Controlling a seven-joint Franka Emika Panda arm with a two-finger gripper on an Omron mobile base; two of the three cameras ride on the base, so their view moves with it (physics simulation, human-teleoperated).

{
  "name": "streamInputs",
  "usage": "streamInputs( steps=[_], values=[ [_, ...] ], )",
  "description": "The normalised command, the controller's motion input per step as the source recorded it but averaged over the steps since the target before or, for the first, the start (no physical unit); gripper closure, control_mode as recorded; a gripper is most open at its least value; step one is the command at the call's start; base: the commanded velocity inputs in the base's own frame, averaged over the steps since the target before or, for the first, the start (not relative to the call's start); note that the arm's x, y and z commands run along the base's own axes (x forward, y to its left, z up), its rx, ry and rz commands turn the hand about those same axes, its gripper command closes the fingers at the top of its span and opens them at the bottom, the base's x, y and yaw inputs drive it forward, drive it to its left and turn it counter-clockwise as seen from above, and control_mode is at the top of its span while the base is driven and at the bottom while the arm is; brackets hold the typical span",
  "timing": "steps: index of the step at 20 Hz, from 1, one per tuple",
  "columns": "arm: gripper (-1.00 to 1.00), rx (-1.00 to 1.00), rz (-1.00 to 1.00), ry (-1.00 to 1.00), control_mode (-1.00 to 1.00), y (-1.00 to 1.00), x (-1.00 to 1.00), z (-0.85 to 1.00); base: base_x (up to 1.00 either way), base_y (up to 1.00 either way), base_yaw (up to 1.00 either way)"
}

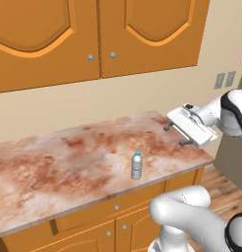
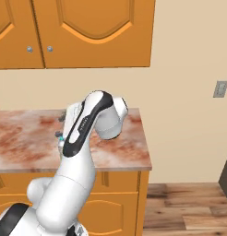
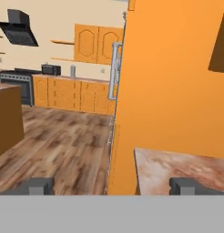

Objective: Place the drinks on the dining counter in a tight cluster.

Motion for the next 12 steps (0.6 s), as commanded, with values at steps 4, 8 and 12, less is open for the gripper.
streamInputs(
  steps=[4,8,12],
  values=[
    [-1.0,-0.02,0.0,0.0,-1.0,0.05,0.0,-0.76,0.0,0.0,0.0],
    [-1.0,0.0,0.0,0.0,-1.0,0.01,0.0,-0.99,0.0,0.0,0.0],
    [-1.0,0.0,-0.04,0.02,-1.0,0.0,0.15,-0.82,0.0,0.0,0.0]
  ],
)
